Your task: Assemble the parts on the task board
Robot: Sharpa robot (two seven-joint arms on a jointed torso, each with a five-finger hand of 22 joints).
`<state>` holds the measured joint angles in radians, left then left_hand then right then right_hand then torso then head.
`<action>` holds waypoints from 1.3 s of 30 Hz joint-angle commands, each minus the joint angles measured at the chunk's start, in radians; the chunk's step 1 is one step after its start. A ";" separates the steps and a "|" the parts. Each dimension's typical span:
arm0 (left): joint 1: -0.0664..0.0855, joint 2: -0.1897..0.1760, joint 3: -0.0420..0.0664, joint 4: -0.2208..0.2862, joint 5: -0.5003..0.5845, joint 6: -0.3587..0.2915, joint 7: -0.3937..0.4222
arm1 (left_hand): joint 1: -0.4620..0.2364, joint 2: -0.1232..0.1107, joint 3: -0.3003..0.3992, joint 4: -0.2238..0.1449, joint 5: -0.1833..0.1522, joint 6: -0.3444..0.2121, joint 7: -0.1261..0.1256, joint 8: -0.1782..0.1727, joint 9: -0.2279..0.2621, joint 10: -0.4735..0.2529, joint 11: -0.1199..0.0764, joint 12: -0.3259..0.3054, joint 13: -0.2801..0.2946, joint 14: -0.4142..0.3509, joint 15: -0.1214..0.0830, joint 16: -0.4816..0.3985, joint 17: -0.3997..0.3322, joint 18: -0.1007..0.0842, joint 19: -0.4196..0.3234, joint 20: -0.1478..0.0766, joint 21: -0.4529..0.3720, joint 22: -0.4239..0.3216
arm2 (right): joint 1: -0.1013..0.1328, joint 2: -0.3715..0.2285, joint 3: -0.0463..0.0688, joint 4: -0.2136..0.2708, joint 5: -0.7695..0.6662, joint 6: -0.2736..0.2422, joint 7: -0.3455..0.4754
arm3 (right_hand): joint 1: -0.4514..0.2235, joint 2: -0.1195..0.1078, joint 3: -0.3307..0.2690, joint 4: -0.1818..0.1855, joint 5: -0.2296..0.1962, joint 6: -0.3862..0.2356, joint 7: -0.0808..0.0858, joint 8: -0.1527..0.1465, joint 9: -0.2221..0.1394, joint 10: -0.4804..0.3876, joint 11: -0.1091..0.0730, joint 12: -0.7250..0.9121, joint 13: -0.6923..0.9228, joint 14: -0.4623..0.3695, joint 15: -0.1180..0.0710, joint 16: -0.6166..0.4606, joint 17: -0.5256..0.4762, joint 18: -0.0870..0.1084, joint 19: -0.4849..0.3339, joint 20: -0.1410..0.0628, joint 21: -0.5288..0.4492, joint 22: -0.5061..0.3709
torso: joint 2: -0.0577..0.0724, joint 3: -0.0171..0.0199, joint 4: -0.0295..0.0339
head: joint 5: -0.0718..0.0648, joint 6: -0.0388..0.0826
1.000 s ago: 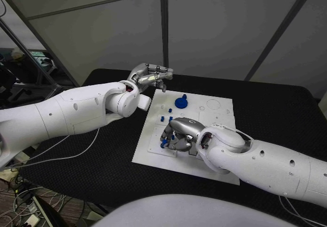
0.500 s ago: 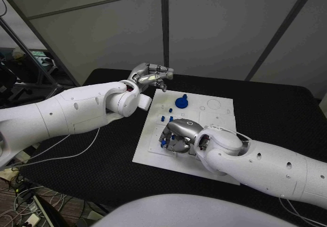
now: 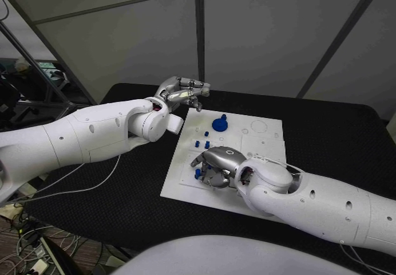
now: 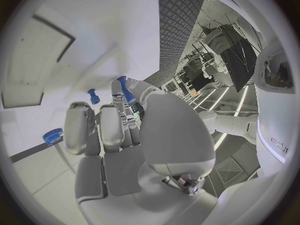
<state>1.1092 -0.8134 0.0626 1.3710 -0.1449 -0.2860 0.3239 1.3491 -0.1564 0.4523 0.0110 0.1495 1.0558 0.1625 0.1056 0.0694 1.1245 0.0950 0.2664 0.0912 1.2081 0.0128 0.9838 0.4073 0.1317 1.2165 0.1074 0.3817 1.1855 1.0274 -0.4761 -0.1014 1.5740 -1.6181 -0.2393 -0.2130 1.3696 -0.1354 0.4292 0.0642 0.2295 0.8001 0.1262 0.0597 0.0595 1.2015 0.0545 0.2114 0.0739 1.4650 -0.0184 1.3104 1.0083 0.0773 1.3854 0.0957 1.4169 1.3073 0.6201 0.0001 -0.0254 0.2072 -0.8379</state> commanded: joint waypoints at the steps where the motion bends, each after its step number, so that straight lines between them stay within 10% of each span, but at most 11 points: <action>1: 0.002 0.000 0.001 0.001 0.003 0.014 0.000 | -0.001 0.007 -0.007 0.001 -0.003 -0.004 0.004 -0.004 -0.001 -0.009 0.000 0.005 0.001 -0.008 0.001 -0.004 -0.001 0.050 -0.001 0.005 -0.006 -0.001 | 0.001 -0.005 0.000 0.013 -0.023 -0.061 -0.005 | -0.002 -0.015 -0.006 0.004 0.000 -0.077 -0.009 -0.006 -0.003 0.009 -0.007 -0.007 0.002 0.017 -0.009 0.007 0.000 -0.015 0.003 -0.010 -0.002 0.015 | 0.000 0.0003 0.0005 | -0.001 0.001; 13: 0.001 -0.005 0.001 0.000 0.003 0.015 -0.001 | 0.000 0.008 -0.008 0.000 -0.003 -0.004 0.004 -0.004 -0.001 -0.010 0.000 0.005 0.001 -0.008 0.001 -0.004 -0.001 0.050 -0.001 0.005 -0.007 -0.002 | 0.001 -0.091 0.001 0.099 0.049 -0.226 0.063 | -0.004 -0.031 -0.029 0.004 0.011 -0.099 -0.011 -0.001 0.001 0.036 -0.016 -0.001 0.009 0.018 -0.016 0.008 -0.002 -0.016 0.007 -0.017 0.000 0.019 | -0.001 0.0000 -0.0005 | -0.008 0.013; 20: 0.001 -0.009 0.000 -0.001 0.003 0.015 -0.001 | 0.000 0.008 -0.008 0.000 -0.003 -0.004 0.004 -0.004 -0.001 -0.010 0.000 0.005 0.001 -0.009 0.001 -0.004 -0.001 0.050 -0.001 0.005 -0.007 -0.002 | 0.003 -0.193 0.026 0.174 0.201 -0.267 0.116 | 0.002 -0.026 -0.042 0.004 0.030 0.136 0.015 0.072 0.034 0.078 0.001 0.021 0.031 0.018 -0.006 0.009 -0.002 -0.016 0.005 -0.013 -0.003 0.017 | -0.003 -0.0014 -0.0022 | -0.024 0.025; 27: 0.001 -0.017 -0.002 0.003 0.003 0.013 -0.002 | 0.000 0.008 -0.008 0.000 -0.003 -0.004 0.004 -0.004 -0.001 -0.010 0.000 0.005 0.001 -0.009 0.001 -0.004 -0.002 0.050 -0.001 0.005 -0.007 -0.002 | 0.023 -0.381 0.061 0.264 0.427 -0.202 0.040 | -0.059 -0.043 -0.125 0.039 0.087 0.253 -0.014 0.129 0.054 0.176 -0.031 0.187 0.157 0.030 -0.027 0.043 0.055 -0.026 0.037 -0.023 0.025 0.060 | -0.012 -0.0054 -0.0157 | -0.078 0.037; 33: 0.001 -0.025 -0.003 0.017 0.003 0.010 0.000 | 0.000 0.008 -0.009 0.001 -0.004 -0.004 0.004 -0.004 -0.001 -0.010 0.000 0.006 0.001 -0.009 0.002 -0.004 -0.002 0.050 -0.001 0.005 -0.008 -0.002 | 0.028 -0.494 0.066 0.308 0.454 -0.183 -0.061 | -0.102 -0.023 -0.255 0.091 0.162 0.269 -0.037 0.182 0.102 0.181 -0.050 0.839 0.857 0.055 -0.040 0.132 0.232 -0.047 0.100 -0.041 0.082 0.148 | -0.016 -0.0084 -0.0303 | -0.137 0.046; 39: -0.003 -0.032 -0.004 0.035 0.003 0.009 0.001 | 0.000 0.008 -0.009 0.001 -0.004 -0.004 0.004 -0.004 -0.001 -0.010 0.000 0.006 0.001 -0.009 0.002 -0.004 -0.002 0.050 -0.001 0.005 -0.008 -0.002 | 0.027 -0.561 0.067 0.337 0.371 -0.185 -0.189 | -0.113 -0.015 -0.346 0.133 0.203 0.244 -0.034 0.215 0.146 0.179 -0.043 1.001 1.055 0.058 -0.037 0.155 0.281 -0.054 0.119 -0.038 0.099 0.176 | -0.017 -0.0067 -0.0414 | -0.174 0.045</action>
<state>1.1064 -0.8439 0.0588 1.4005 -0.1447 -0.2818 0.3202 1.3491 -0.1564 0.4495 0.0138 0.1496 1.0558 0.1625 0.1056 0.0694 1.1213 0.0918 0.2663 0.0909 1.2081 0.0128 0.9838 0.4065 0.1317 1.2165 0.1074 0.3777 1.1846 1.0541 -1.0316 -0.0350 1.9037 -1.2181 -0.4367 -0.2874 1.2638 -0.1506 0.0874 0.1954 0.4304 1.0496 0.0931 0.2730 0.2045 1.3844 0.0067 1.2075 1.1224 1.4666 -0.0526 1.4607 1.2875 0.0380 1.4626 0.0558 1.5102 1.3078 0.6044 -0.0073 -0.0583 0.0435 -0.7915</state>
